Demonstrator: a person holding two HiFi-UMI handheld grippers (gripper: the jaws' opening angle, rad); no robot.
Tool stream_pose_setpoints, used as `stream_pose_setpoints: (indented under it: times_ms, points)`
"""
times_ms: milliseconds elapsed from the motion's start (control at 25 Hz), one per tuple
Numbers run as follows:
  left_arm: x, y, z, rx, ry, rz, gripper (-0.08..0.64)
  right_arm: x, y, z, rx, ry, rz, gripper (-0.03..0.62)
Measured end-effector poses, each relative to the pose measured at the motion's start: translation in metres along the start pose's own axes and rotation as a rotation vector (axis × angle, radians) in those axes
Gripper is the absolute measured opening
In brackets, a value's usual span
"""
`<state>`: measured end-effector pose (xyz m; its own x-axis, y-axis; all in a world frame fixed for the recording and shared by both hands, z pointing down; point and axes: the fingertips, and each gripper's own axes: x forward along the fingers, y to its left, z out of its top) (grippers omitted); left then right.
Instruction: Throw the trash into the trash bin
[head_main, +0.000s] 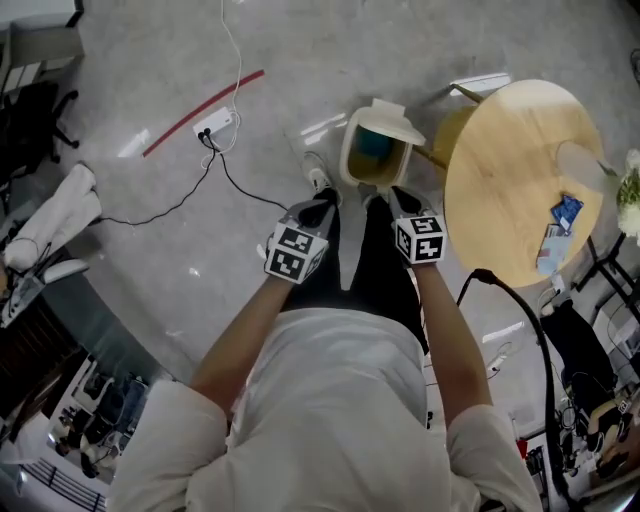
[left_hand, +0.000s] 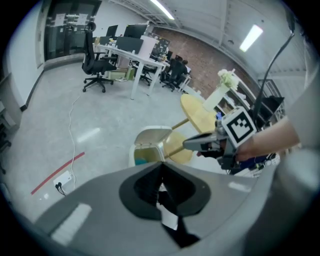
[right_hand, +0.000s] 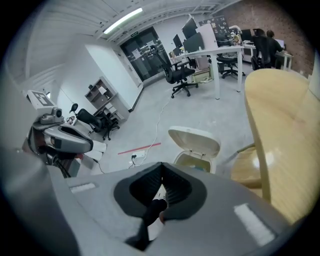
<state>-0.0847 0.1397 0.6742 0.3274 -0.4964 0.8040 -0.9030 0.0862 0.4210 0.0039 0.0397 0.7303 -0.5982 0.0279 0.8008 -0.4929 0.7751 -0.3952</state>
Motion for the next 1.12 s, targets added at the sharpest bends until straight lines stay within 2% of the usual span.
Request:
stream_pose_setpoints:
  times_ms: [240,440,640,840,1120]
  points:
    - [-0.023,-0.013,0.02,0.044,-0.008,-0.023,0.006,-0.035,0.015,0.024,-0.017,-0.03,0.005,0.002]
    - [-0.036,-0.023,0.032,0.044,-0.018,-0.036,0.005,-0.059,0.021,0.029,-0.025,-0.038,0.001,0.002]
    - [-0.051,-0.036,0.045,0.037,-0.041,-0.09,0.006,-0.088,0.026,0.037,-0.042,-0.05,-0.005,0.002]
    - [-0.062,-0.042,0.055,0.104,-0.037,-0.084,0.006,-0.113,0.032,0.043,-0.084,-0.048,0.004,0.002]
    - [-0.078,-0.062,0.065,0.18,-0.035,-0.109,0.006,-0.143,0.041,0.052,-0.071,-0.09,-0.009,0.002]
